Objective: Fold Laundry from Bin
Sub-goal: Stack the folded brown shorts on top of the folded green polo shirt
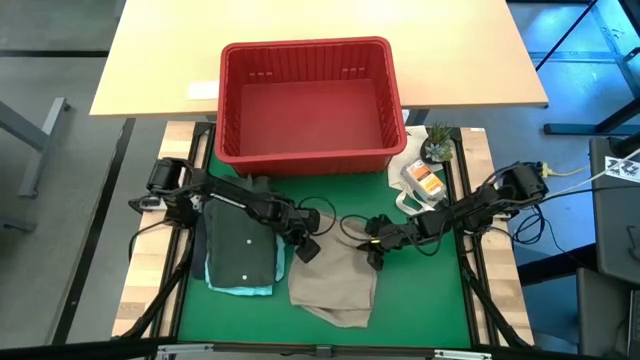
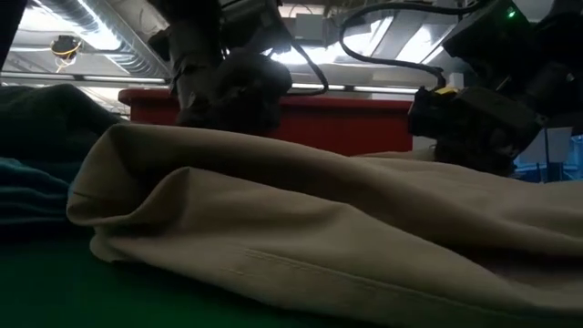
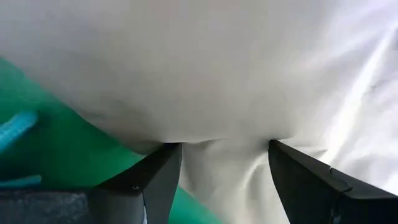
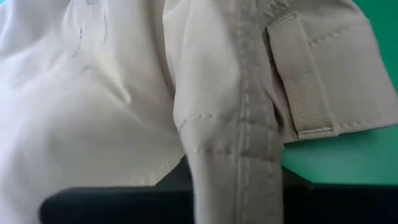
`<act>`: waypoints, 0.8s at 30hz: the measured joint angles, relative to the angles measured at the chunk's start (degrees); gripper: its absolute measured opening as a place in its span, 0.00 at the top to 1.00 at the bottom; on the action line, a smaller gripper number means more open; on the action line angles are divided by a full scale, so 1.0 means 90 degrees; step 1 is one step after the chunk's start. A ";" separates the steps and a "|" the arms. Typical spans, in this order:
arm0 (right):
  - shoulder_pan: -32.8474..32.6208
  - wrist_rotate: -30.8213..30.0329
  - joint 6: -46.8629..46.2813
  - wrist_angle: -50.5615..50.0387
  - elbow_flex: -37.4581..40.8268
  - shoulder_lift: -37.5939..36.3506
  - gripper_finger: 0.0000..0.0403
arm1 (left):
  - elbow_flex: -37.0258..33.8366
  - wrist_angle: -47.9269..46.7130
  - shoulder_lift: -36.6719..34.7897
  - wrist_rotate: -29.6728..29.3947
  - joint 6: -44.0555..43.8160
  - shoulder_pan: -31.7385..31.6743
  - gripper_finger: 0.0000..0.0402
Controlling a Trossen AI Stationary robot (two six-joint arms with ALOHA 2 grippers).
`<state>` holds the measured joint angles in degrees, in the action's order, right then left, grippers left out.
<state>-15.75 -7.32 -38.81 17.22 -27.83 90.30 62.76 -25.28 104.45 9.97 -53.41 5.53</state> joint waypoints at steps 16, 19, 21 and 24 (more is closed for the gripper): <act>0.0002 -0.0492 0.0022 -0.1611 0.0010 -0.0858 0.90 | 0.0005 -0.0134 -0.0392 -0.0037 -0.0674 -0.0261 0.41; 0.0002 -0.0505 0.0022 -0.1611 0.0010 -0.0860 0.89 | 0.0010 -0.0135 -0.0370 -0.0268 -0.0725 -0.0256 0.41; 0.0002 -0.0507 0.0022 -0.1608 0.0010 -0.0862 0.89 | 0.0010 -0.0138 -0.0368 -0.0490 -0.0825 -0.0259 0.41; 0.0002 -0.0509 0.0022 -0.1603 0.0010 -0.0864 0.90 | 0.0010 -0.0141 -0.0353 -0.0700 -0.1004 -0.0286 0.41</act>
<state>-15.73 -11.90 -38.61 2.79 -27.75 82.53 62.85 -26.55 101.28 3.67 -62.44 2.96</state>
